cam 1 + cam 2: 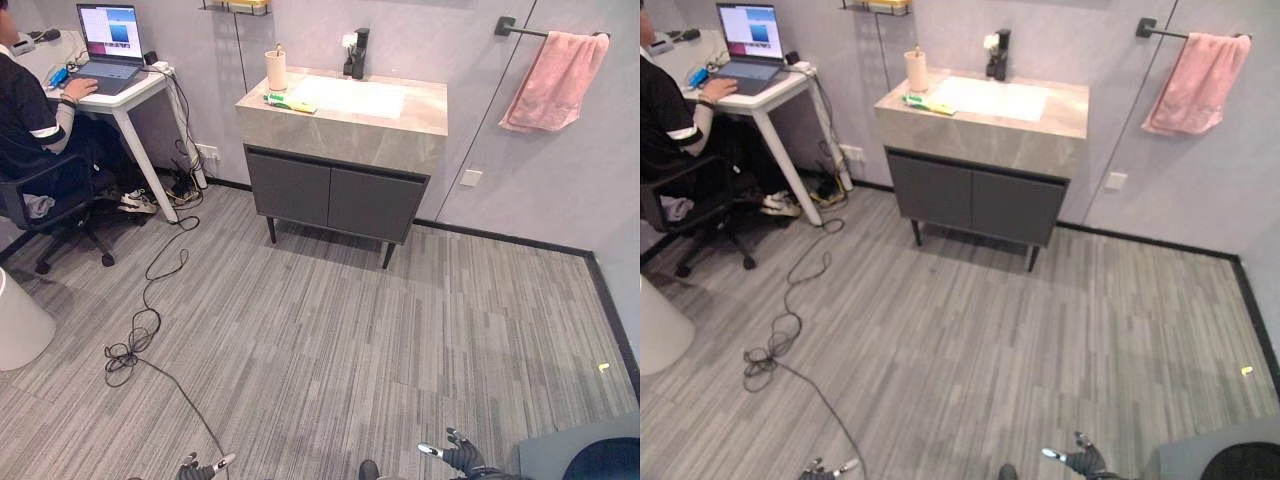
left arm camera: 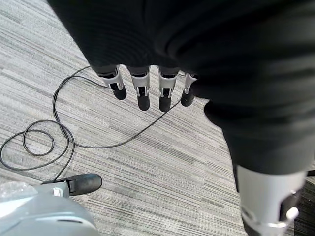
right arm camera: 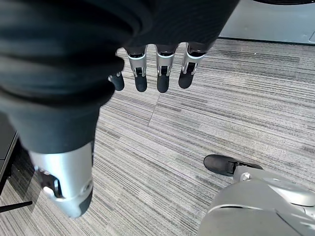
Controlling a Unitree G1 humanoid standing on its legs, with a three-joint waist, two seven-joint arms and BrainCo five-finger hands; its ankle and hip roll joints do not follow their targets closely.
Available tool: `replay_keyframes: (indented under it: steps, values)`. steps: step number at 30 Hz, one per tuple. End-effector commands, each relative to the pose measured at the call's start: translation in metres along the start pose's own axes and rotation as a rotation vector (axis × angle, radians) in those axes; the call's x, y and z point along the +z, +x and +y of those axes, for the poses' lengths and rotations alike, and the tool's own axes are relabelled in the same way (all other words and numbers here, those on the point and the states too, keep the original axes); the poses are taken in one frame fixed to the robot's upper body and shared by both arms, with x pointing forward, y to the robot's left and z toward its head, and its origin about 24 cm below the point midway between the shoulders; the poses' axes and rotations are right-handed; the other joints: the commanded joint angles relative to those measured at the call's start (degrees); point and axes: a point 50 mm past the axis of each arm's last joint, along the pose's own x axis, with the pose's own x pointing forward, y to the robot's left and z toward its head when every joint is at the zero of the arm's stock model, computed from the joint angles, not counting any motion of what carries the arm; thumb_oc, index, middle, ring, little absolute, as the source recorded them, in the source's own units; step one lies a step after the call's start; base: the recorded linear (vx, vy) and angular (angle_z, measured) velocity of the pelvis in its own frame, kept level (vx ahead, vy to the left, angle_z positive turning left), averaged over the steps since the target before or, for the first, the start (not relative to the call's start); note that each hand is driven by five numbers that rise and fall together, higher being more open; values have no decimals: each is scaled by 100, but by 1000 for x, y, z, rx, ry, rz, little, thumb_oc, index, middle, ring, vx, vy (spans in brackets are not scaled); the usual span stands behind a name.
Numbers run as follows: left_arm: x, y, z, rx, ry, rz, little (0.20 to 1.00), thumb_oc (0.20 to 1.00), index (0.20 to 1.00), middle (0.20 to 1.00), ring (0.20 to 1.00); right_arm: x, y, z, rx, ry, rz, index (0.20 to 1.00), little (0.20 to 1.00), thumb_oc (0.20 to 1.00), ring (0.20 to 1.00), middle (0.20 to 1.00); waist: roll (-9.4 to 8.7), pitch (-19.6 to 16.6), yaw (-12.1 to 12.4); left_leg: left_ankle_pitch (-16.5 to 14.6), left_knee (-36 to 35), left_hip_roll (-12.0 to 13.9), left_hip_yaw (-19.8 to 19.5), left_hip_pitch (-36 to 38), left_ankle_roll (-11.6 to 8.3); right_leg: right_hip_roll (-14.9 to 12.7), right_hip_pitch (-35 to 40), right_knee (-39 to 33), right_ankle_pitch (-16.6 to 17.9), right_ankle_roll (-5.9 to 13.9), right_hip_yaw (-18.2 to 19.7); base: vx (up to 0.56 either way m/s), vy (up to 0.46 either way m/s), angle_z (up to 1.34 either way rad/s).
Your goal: Put brush and paste in cup on sink, flatten towel.
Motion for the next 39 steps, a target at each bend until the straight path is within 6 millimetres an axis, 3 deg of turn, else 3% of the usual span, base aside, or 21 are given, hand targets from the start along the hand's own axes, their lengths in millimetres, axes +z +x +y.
replay_keyframes:
  steps: [1,10,12,17,19,21,22,23,25,27,30,33,36,37,38,39]
  values:
    - [35,11,12,19,46,-93,1000,1000,1000,1000,1000,40,7,-9,13,28,-134,1000,1000,1000,1000,1000,-51,486,-11,-185,67,-149,-155,100,93,-283,113,328,-213,340,-166,-58,107,0]
    - [49,14,16,38,50,-126,1000,1000,1000,1000,1000,48,10,-5,14,89,-148,1000,1000,1000,1000,1000,-165,687,23,-392,689,-389,-221,-478,308,-501,-435,1001,-231,442,-15,-51,98,-2]
    - [50,15,18,53,68,-130,1000,1000,1000,1000,1000,51,10,-1,6,116,-159,1000,1000,1000,1000,1000,-169,765,-10,-448,640,-501,-171,-441,426,-580,-620,1336,-74,537,140,-6,222,-3]
    - [51,15,21,67,121,-138,1000,1000,1000,1000,1000,50,9,3,15,177,-164,1000,1000,1000,1000,1000,-128,890,-84,-518,603,-659,-161,-328,590,-671,-975,2040,334,552,441,22,185,-7]
    - [52,15,23,76,151,-140,1000,1000,1000,1000,1000,52,9,5,23,196,-173,1000,1000,1000,1000,1000,-58,986,-140,-542,545,-711,-138,-249,663,-623,-1225,2428,487,499,534,45,193,-4]
    - [53,16,24,80,168,-133,1000,1000,1000,1000,1000,53,9,7,30,176,-172,1000,1000,1000,1000,1000,61,1056,-227,-592,500,-773,-154,-187,711,-308,-1557,2746,267,432,634,85,183,-24]
    - [52,16,24,79,168,-132,1000,1000,1000,1000,1000,53,9,6,30,176,-172,1000,1000,1000,1000,1000,62,1060,-228,-599,499,-773,-155,-178,710,-308,-1557,2763,252,431,635,123,88,-15]
    - [51,16,25,82,184,-127,1000,1000,1000,1000,1000,53,9,6,20,199,-176,1000,1000,1000,1000,1000,88,1063,-322,-655,449,-826,-183,-87,709,13,-1620,2527,-32,366,762,192,101,2]
    - [51,16,24,89,181,-126,1000,1000,1000,1000,1000,55,9,4,8,246,-179,1000,1000,1000,1000,1000,28,1029,-302,-829,384,-998,-24,32,707,-64,-1799,1564,204,403,108,271,95,9]
    - [49,16,23,87,198,-118,1000,1000,1000,1000,1000,51,9,3,10,235,-168,1000,1000,1000,1000,1000,34,1015,-376,-976,421,-1055,-31,178,683,-87,-1941,1039,409,459,-241,229,19,-16]
    - [45,16,20,80,220,-107,1000,1000,1000,1000,1000,44,9,-1,-2,185,-146,1000,1000,1000,1000,1000,74,999,-494,-1190,497,-1100,-175,517,623,-24,-2090,542,642,536,-549,328,17,5]
    - [43,16,17,67,233,-103,1000,1000,1000,1000,1000,34,6,-5,-12,162,-125,1000,1000,1000,1000,1000,153,913,-638,-1205,358,-1081,-417,934,538,144,-2107,408,709,490,-761,515,-51,28]
    - [43,15,10,41,261,-108,1000,1000,1000,1000,1000,28,4,-10,-23,160,-110,1000,1000,1000,1000,1000,236,779,-755,-1106,362,-1027,-582,1099,442,270,-1994,454,638,349,-717,270,-63,67]
    - [46,15,7,26,276,-124,1000,1000,1000,1000,1000,23,4,-11,-23,153,-96,1000,1000,1000,1000,1000,297,730,-828,-1034,451,-984,-655,1118,388,377,-1952,523,614,242,-492,203,-93,28]
    - [47,15,4,18,280,-129,1000,1000,1000,1000,1000,21,4,-13,-24,142,-88,1000,1000,1000,1000,1000,344,697,-825,-932,507,-963,-689,1088,319,418,-1854,493,581,206,-498,393,-198,10]
    - [52,15,-1,6,282,-144,1000,1000,1000,1000,1000,22,3,-20,-37,85,-89,1000,1000,1000,1000,1000,489,640,-837,-546,791,-878,-827,1008,119,515,-1733,601,449,60,-552,255,-148,16]
